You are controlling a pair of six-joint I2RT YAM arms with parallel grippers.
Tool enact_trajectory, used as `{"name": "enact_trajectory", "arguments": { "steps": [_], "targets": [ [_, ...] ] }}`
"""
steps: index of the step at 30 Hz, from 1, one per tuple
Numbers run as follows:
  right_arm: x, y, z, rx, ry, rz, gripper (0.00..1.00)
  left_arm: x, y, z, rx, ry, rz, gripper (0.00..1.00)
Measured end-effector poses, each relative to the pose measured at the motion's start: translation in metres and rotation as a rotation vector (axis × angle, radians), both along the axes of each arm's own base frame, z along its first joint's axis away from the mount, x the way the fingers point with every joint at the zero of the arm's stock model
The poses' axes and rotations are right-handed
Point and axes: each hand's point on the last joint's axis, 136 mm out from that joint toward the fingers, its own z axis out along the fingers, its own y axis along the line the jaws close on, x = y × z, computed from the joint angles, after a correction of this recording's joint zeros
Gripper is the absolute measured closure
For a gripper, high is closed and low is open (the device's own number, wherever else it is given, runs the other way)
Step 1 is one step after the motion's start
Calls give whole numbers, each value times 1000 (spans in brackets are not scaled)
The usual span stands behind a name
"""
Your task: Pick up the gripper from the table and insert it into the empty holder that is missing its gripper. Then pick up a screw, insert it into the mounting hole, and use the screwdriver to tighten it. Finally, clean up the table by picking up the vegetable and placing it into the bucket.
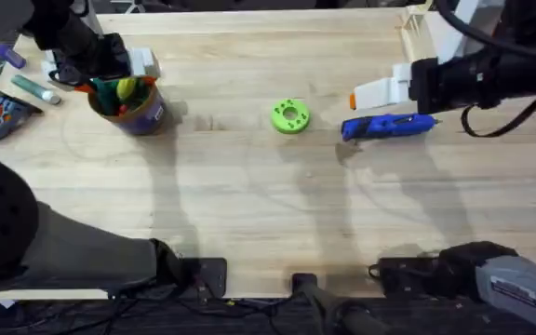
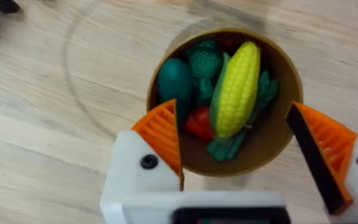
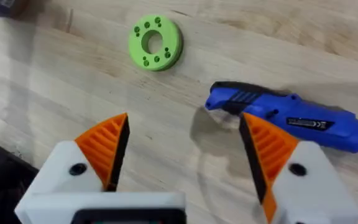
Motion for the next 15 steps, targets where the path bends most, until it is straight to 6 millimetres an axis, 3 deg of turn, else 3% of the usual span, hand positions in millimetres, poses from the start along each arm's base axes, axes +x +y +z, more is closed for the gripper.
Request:
{"name": "enact_trajectory", "arguments": {
  "steps": [6,15],
  "targets": [
    [0,0,0,0,0,0,9,-4,-1,8,3,-14,-1,15],
    [0,0,0,-1,0,1,9,-42,-14,86,39,-173,-8,16]
  ]
}}
